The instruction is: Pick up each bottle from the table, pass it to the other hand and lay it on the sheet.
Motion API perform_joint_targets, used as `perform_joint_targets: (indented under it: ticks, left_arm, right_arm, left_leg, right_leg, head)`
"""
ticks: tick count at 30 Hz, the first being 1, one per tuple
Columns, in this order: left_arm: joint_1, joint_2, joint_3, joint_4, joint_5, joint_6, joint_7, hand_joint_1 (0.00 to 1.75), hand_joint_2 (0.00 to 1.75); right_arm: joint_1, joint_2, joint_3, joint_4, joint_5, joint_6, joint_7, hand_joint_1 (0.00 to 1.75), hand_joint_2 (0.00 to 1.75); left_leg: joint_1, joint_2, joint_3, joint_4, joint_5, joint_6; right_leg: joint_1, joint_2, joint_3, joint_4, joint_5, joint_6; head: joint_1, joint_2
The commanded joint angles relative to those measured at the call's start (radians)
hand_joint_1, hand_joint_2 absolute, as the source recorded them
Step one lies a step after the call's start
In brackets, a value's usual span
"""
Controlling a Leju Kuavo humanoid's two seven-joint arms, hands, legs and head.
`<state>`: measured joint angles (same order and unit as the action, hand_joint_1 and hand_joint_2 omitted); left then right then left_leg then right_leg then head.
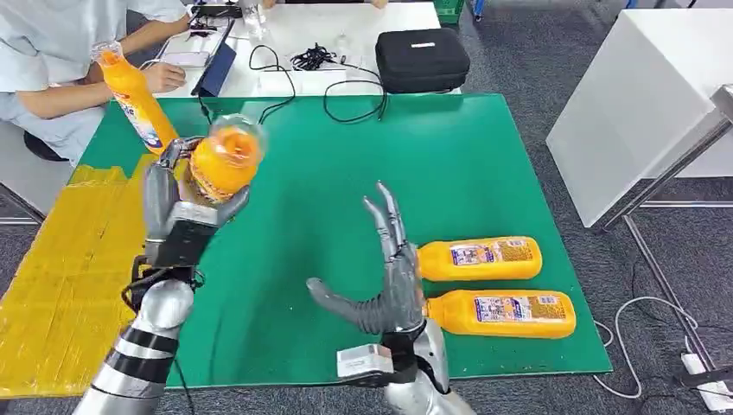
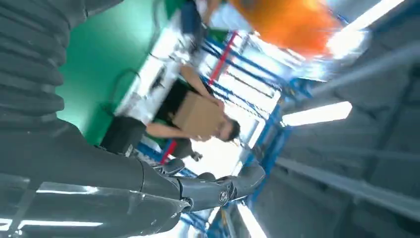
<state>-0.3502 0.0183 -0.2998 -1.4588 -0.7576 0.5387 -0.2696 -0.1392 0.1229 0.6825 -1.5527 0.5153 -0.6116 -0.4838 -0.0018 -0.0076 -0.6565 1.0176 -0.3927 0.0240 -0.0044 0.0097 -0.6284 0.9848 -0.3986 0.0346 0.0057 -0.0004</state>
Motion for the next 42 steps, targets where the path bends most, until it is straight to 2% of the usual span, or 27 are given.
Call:
perform_joint_targets:
  ticks: [1, 7, 14, 20, 23, 26, 35, 38, 39, 40, 42]
  left_arm:
    - [-0.105, 0.069, -0.078, 0.179, -0.588, -0.132, 0.282, 1.75, 1.75]
    - [-0.147, 0.093, -0.071, 0.402, -0.612, -0.239, 0.325, 1.75, 1.75]
    - [-0.222, 0.105, -0.026, 0.645, -0.576, -0.334, 0.336, 1.75, 1.75]
    - [-0.264, 0.096, -0.016, 0.740, -0.586, -0.335, 0.383, 1.75, 1.75]
    - [-0.297, 0.095, -0.008, 0.789, -0.702, -0.287, 0.540, 1.75, 1.75]
    - [-0.308, 0.103, 0.027, 0.812, -0.792, -0.243, 0.632, 1.75, 1.75]
    - [-0.302, 0.101, 0.049, 0.814, -0.803, -0.232, 0.630, 1.75, 1.75]
    - [-0.294, 0.118, 0.028, 0.807, -0.813, -0.193, 0.690, 1.75, 1.75]
    - [-0.292, 0.116, 0.035, 0.807, -0.813, -0.188, 0.691, 0.47, 1.75]
    - [-0.280, 0.115, 0.048, 0.800, -0.813, -0.177, 0.684, 0.00, 1.75]
    - [-0.262, 0.109, 0.082, 0.796, -0.813, -0.154, 0.670, 0.00, 1.75]
  right_arm:
    - [0.159, -0.171, -0.192, -0.359, -0.081, 0.202, 0.062, 0.00, 1.75]
    - [0.253, -0.158, -0.378, -0.379, -0.115, 0.293, 0.031, 0.00, 1.75]
    - [0.306, -0.150, -0.509, -0.408, -0.098, 0.289, 0.029, 0.00, 1.75]
    - [0.308, -0.134, -0.511, -0.401, -0.093, 0.292, 0.028, 0.00, 1.75]
    - [0.291, -0.125, -0.494, -0.381, -0.072, 0.297, 0.048, 0.00, 1.75]
    - [0.276, -0.119, -0.476, -0.360, -0.053, 0.286, 0.062, 0.00, 1.75]
    - [0.275, -0.121, -0.473, -0.354, -0.050, 0.280, 0.066, 0.00, 1.75]
    - [0.260, -0.123, -0.465, -0.342, -0.046, 0.283, 0.075, 0.00, 1.75]
    - [0.255, -0.122, -0.463, -0.339, -0.045, 0.282, 0.077, 0.00, 1.75]
    - [0.254, -0.120, -0.462, -0.336, -0.042, 0.280, 0.089, 0.00, 1.75]
    - [0.258, -0.121, -0.464, -0.329, -0.042, 0.275, 0.089, 0.00, 1.75]
  left_leg:
    - [0.000, -0.006, 0.006, 0.000, -0.002, -0.001]
    - [0.000, -0.004, 0.006, -0.001, -0.001, -0.001]
    - [0.000, -0.001, 0.005, -0.001, -0.001, -0.001]
    - [0.000, 0.001, 0.004, 0.000, -0.001, -0.001]
    - [0.000, 0.001, 0.002, 0.000, -0.001, -0.001]
    - [0.001, 0.001, 0.006, 0.001, -0.002, -0.002]
    - [0.001, 0.002, 0.003, 0.000, -0.002, -0.001]
    - [0.001, 0.003, 0.004, 0.000, -0.002, -0.001]
    - [0.000, 0.002, 0.002, 0.000, -0.001, -0.001]
    - [0.001, 0.003, 0.006, 0.000, -0.002, -0.001]
    - [0.000, 0.003, 0.004, -0.001, -0.001, -0.001]
  right_leg:
    - [0.001, -0.007, 0.008, -0.001, -0.003, 0.000]
    - [0.000, -0.005, 0.007, -0.002, -0.002, 0.000]
    - [0.000, -0.003, 0.005, -0.001, -0.002, 0.000]
    - [0.001, -0.002, 0.004, -0.001, -0.001, 0.000]
    - [0.000, -0.001, 0.002, -0.001, 0.000, 0.000]
    - [0.001, -0.001, 0.006, 0.000, -0.002, -0.001]
    - [0.001, 0.000, 0.004, -0.001, -0.001, 0.000]
    - [0.001, 0.000, 0.004, -0.001, -0.001, 0.000]
    - [0.000, 0.001, 0.003, -0.001, 0.000, 0.000]
    - [0.001, 0.001, 0.006, -0.001, -0.001, 0.000]
    - [0.000, 0.002, 0.004, -0.001, 0.000, 0.000]
  head:
    - [0.000, 0.000]
    - [0.000, 0.000]
    - [0.000, 0.000]
    - [0.000, 0.000]
    - [0.000, 0.000]
    - [0.000, 0.000]
    - [0.000, 0.000]
    - [0.000, 0.000]
    - [0.000, 0.000]
    - [0.000, 0.000]
    - [0.000, 0.000]
